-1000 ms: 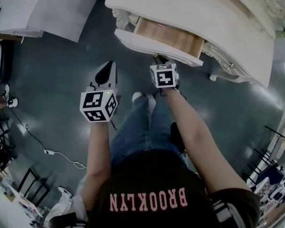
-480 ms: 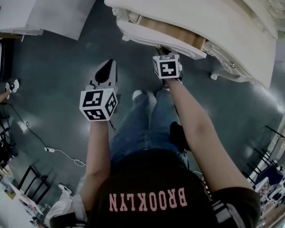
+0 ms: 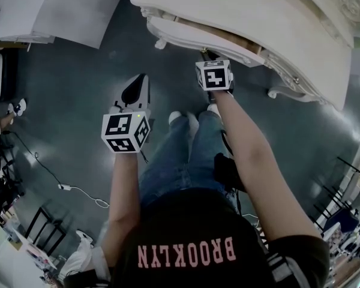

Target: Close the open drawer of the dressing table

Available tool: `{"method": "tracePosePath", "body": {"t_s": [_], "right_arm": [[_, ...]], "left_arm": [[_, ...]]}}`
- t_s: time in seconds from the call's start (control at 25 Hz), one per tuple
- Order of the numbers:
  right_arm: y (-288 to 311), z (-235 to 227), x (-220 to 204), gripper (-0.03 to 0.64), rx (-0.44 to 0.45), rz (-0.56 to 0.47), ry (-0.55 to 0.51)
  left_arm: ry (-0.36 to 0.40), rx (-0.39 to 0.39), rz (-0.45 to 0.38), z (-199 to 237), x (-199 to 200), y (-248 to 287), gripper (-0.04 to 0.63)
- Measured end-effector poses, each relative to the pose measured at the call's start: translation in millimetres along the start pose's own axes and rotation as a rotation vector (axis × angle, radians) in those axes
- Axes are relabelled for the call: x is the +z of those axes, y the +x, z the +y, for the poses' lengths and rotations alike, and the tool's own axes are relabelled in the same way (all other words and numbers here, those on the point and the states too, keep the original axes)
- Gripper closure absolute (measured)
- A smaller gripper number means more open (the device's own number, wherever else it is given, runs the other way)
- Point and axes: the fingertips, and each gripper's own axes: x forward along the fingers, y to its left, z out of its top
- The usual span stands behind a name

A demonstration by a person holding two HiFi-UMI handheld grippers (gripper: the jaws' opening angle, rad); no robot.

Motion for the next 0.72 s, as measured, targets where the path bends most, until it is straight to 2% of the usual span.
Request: {"method": "tracePosePath", "body": {"t_s": [0.72], "right_arm": [[14, -23, 22, 0.538, -0.024, 0.002, -0.021]], "left_arm": [[0.021, -0.007, 0.012, -7, -1, -1, 0.589]]}}
